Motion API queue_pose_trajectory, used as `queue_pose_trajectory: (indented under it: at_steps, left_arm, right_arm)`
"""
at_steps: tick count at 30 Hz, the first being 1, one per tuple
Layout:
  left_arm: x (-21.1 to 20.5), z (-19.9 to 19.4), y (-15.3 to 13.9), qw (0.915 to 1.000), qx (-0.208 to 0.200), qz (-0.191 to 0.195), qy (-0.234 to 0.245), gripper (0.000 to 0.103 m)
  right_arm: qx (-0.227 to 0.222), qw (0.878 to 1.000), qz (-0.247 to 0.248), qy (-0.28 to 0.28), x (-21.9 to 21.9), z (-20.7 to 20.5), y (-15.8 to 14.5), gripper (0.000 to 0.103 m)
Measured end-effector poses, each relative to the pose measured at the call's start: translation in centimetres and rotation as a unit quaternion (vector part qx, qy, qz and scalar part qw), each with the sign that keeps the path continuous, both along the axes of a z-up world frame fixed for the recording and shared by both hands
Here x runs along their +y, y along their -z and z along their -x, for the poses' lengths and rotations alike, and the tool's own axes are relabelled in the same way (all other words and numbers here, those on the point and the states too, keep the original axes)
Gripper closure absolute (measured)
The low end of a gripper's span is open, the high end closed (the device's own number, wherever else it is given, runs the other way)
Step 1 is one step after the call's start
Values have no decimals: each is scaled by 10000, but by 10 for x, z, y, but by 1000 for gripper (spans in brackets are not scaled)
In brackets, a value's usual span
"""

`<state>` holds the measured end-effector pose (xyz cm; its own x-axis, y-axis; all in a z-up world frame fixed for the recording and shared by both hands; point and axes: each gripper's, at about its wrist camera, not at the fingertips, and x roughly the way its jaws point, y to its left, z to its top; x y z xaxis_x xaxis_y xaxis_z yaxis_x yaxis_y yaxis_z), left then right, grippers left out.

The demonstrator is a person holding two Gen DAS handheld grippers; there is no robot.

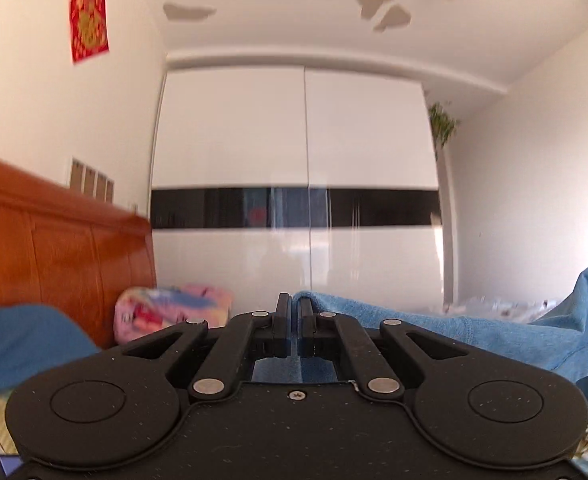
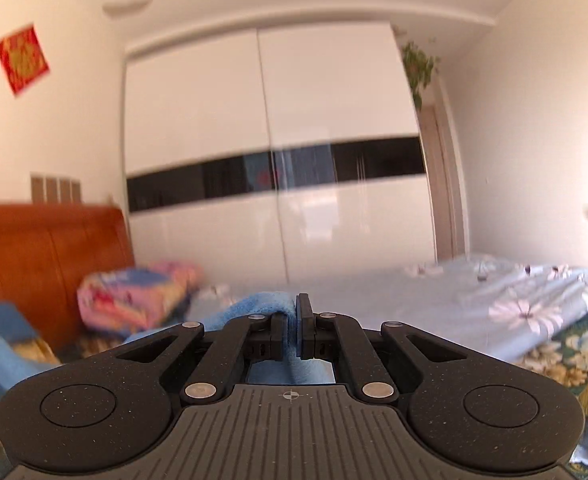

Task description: Fold clothes

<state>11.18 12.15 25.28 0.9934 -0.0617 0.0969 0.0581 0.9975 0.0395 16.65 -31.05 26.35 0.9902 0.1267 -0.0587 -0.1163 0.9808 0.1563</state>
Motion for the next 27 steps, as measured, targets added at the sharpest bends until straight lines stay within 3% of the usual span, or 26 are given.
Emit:
queue_pose_trajectory:
  at_steps: [13,16,21,24,27]
  left_arm:
    - [-14,122,-36,9971,-689,-269,190,101]
    - [-14,127,-37,9972,-652,-285,207,101]
    - [-11,83,0,9997,33,-210,75,100]
    - [-7,33,43,9969,771,-141,24,99]
    - [1,-25,97,9872,1588,28,-133,100]
  right_arm:
    - [-940,9950,322,-35,-29,108,-39,100]
    - [-985,9945,357,-87,-31,115,-44,100]
    - [-517,9974,504,-71,-26,80,-22,100]
    - [154,9974,703,-26,-15,38,18,100]
    - [926,9925,792,-40,-7,-11,67,100]
